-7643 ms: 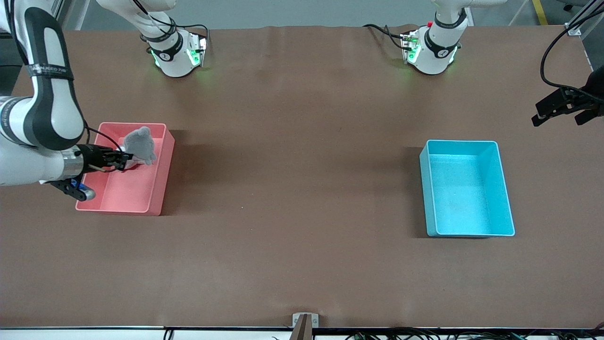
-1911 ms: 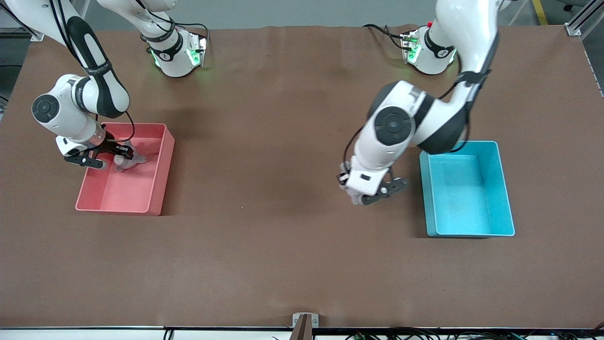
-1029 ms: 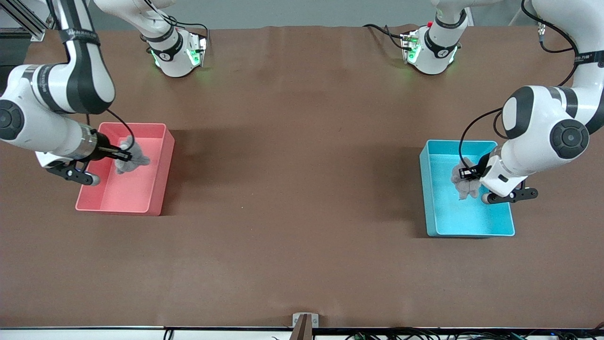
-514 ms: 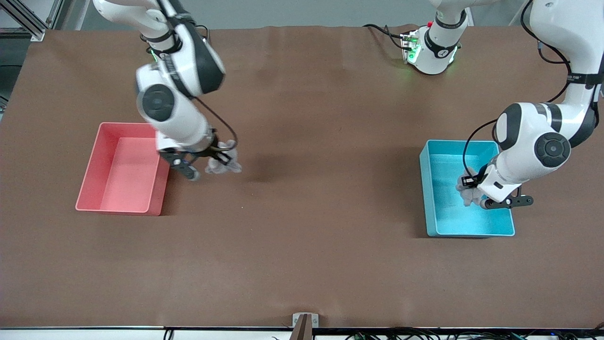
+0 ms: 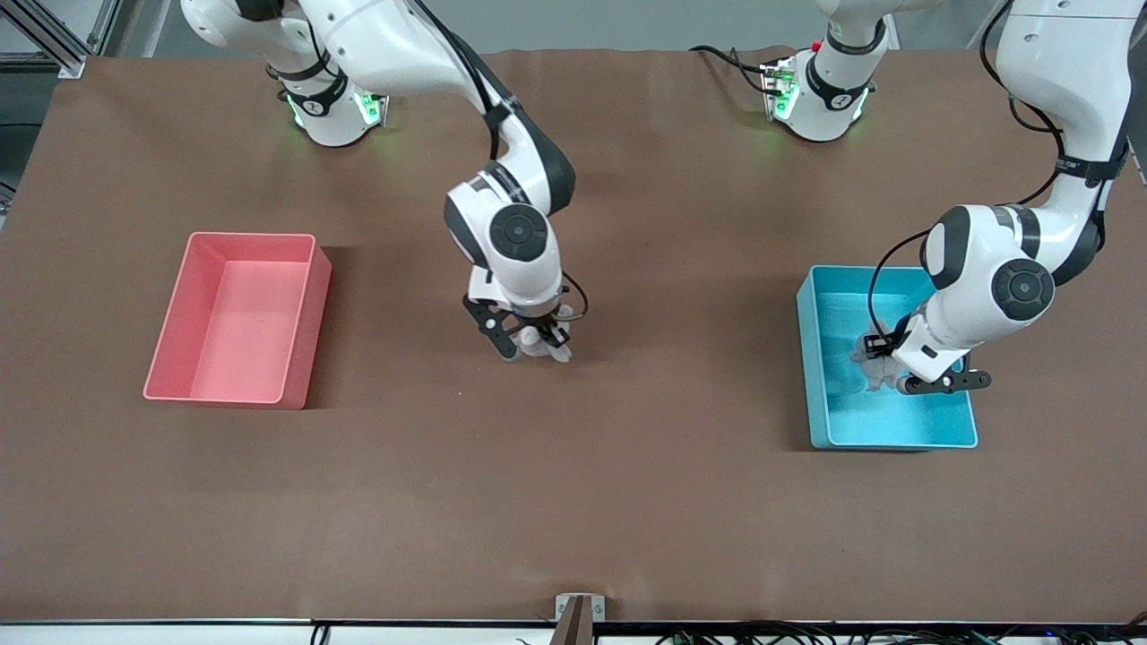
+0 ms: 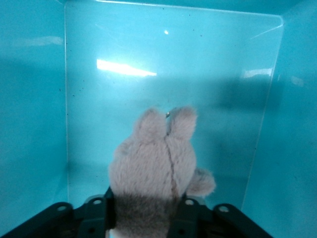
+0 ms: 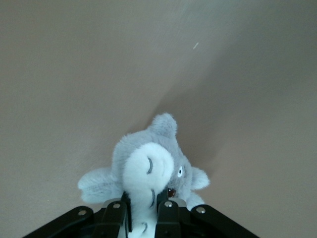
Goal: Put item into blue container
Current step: 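Release the plush into the blue box while the right gripper carries the second plush, then set the second plush on mid-table with the right gripper and withdraw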
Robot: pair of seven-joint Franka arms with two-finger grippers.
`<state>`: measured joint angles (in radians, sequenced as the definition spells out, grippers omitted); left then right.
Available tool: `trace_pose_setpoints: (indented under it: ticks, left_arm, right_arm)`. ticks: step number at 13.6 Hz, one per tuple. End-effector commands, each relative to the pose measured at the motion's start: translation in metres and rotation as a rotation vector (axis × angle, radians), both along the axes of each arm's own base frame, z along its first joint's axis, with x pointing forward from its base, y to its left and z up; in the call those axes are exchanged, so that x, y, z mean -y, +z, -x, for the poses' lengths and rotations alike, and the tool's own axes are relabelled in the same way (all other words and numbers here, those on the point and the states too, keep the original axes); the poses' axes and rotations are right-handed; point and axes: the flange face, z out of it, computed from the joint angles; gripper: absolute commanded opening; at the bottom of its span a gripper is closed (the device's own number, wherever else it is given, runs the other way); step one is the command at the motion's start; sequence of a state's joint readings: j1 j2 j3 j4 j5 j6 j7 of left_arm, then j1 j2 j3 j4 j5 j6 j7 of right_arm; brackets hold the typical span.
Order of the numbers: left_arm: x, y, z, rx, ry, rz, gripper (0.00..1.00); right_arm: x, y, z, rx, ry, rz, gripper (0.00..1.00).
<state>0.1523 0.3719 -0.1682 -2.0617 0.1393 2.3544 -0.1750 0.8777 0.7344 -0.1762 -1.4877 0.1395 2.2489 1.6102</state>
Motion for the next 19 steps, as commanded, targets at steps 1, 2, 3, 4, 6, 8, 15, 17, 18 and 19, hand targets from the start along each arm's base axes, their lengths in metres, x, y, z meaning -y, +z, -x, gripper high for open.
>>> trace_pose_setpoints:
  ticks: [1, 2, 3, 4, 6, 8, 15, 17, 18, 19]
  left_arm:
    - [-0.001, 0.011, 0.001, 0.018, -0.026, -0.014, 1.0]
    - [0.001, 0.016, 0.0, 0.022, -0.025, -0.015, 1.0]
    - [0.001, 0.025, -0.002, 0.029, -0.027, -0.019, 1.0]
    - [0.004, 0.031, -0.001, 0.028, -0.033, -0.022, 1.0]
    - [0.02, 0.051, -0.002, 0.031, -0.051, -0.023, 1.0]
    - [0.043, 0.076, -0.006, 0.026, -0.072, -0.022, 1.0]
    - [0.195, 0.119, -0.002, 0.078, 0.079, 0.064, 1.0]
    - [0.252, 0.127, 0.0, 0.092, 0.15, 0.101, 1.0]
    - [0.278, 0.13, 0.0, 0.097, 0.182, 0.119, 1.0]
    - [0.301, 0.129, 0.002, 0.096, 0.206, 0.132, 1.0]
  right_arm:
    - [-0.014, -0.016, -0.001, 0.026, -0.042, -0.014, 0.07]
    - [-0.011, -0.018, -0.003, 0.025, -0.041, -0.013, 0.25]
    - [-0.004, -0.017, -0.009, 0.022, -0.041, -0.011, 0.64]
    - [0.001, -0.015, -0.014, 0.022, -0.034, -0.01, 1.0]
    - [0.011, -0.004, -0.025, 0.028, 0.009, -0.014, 1.0]
    - [0.03, 0.022, -0.041, -0.01, 0.047, 0.001, 1.0]
    - [0.196, 0.161, -0.103, -0.159, 0.426, -0.008, 1.0]
    - [0.264, 0.181, -0.11, -0.171, 0.57, 0.02, 1.0]
    - [0.298, 0.188, -0.112, -0.181, 0.645, 0.011, 1.0]
    - [0.332, 0.195, -0.116, -0.19, 0.698, 0.002, 1.0]
